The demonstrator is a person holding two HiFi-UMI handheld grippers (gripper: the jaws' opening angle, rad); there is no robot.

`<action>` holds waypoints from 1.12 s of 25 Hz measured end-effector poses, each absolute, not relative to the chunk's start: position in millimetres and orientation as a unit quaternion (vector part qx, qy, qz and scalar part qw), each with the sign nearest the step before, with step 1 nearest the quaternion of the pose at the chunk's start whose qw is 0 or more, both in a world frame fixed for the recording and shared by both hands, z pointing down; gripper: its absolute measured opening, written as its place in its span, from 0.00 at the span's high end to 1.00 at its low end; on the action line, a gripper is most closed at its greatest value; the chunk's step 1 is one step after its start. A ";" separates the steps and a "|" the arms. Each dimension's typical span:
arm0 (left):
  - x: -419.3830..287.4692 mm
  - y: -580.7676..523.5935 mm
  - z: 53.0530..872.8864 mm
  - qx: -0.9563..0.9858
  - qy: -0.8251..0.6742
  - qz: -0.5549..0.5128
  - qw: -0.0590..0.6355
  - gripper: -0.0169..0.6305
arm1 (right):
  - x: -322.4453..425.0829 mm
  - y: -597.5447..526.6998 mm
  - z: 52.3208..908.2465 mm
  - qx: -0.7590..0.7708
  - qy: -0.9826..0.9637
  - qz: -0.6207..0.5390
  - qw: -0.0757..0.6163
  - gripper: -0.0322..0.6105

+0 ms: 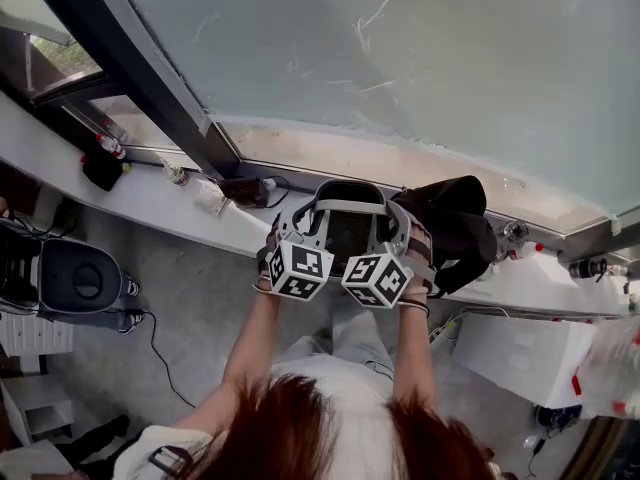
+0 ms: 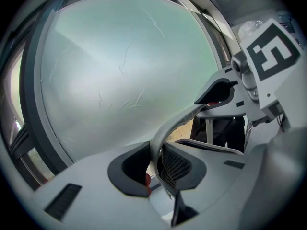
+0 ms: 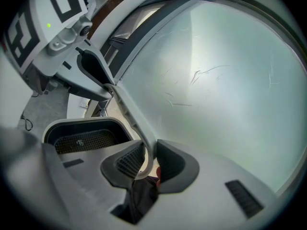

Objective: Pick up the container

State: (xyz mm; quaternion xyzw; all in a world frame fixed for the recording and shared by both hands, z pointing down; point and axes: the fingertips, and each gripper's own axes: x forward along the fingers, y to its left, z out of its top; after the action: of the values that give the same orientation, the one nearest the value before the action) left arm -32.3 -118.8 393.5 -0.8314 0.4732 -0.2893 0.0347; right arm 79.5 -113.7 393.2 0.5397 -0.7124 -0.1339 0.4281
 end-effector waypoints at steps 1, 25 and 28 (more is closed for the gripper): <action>-34.0 -114.5 389.7 -0.832 0.473 -0.287 0.036 0.85 | 77.7 -109.2 388.4 0.542 -0.712 -0.134 0.427 0.81; -86.9 -16.7 303.4 -0.845 0.481 -0.222 0.076 0.85 | 26.3 -15.0 303.6 0.581 -0.700 -0.177 0.376 0.81; -88.4 -4.9 296.0 -0.847 0.478 -0.218 0.079 0.85 | 25.4 -3.7 296.7 0.586 -0.697 -0.178 0.373 0.81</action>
State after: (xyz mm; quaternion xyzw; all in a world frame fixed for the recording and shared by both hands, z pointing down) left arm -88.4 -4.9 296.0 -0.8471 0.4783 -0.2178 0.0793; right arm 25.4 -3.7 296.7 0.5861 -0.6972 -0.1779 0.3726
